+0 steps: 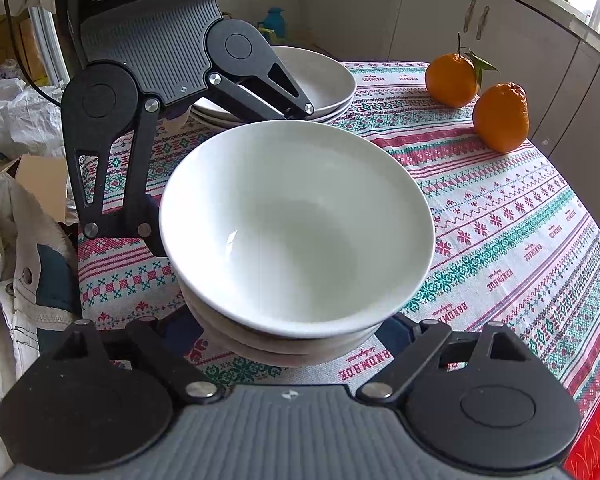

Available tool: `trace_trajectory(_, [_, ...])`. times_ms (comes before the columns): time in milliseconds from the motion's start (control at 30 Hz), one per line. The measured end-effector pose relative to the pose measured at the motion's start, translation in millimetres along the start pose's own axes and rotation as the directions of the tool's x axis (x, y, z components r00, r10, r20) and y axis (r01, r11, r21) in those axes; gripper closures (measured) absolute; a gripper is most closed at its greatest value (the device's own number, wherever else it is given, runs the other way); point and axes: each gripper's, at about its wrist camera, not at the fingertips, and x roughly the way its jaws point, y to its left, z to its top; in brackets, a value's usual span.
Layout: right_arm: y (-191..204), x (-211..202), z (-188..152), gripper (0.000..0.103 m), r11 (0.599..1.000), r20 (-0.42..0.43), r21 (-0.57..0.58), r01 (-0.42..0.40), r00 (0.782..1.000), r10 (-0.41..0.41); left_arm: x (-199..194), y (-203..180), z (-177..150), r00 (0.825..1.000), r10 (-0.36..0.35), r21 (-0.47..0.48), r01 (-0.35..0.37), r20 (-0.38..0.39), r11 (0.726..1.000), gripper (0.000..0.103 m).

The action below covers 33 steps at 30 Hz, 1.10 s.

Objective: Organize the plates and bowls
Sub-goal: 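Lift and carry the bowl stack with both tools over the plate stack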

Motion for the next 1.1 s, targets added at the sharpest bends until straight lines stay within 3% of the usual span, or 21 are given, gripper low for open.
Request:
trace_trajectory(500, [20.8,-16.7,31.5,0.01,0.996,0.005,-0.074,0.049,0.999,-0.049,-40.5,-1.5,-9.0,0.997,0.053,-0.018,-0.052,0.057,0.998,0.025])
trace_trajectory(800, [33.7,-10.1,89.4,0.01,0.978,0.061,-0.198,0.06,0.997,-0.049,-93.8,14.5,-31.2,0.98,0.184,-0.072,-0.178,0.082,0.981,0.025])
trace_trajectory(1100, [25.2,38.5,152.5,0.01,0.961,0.077,-0.275,0.004,0.997,0.017,-121.7,42.0,-66.5,0.949,0.312,-0.161,-0.302,0.04,0.94,0.025])
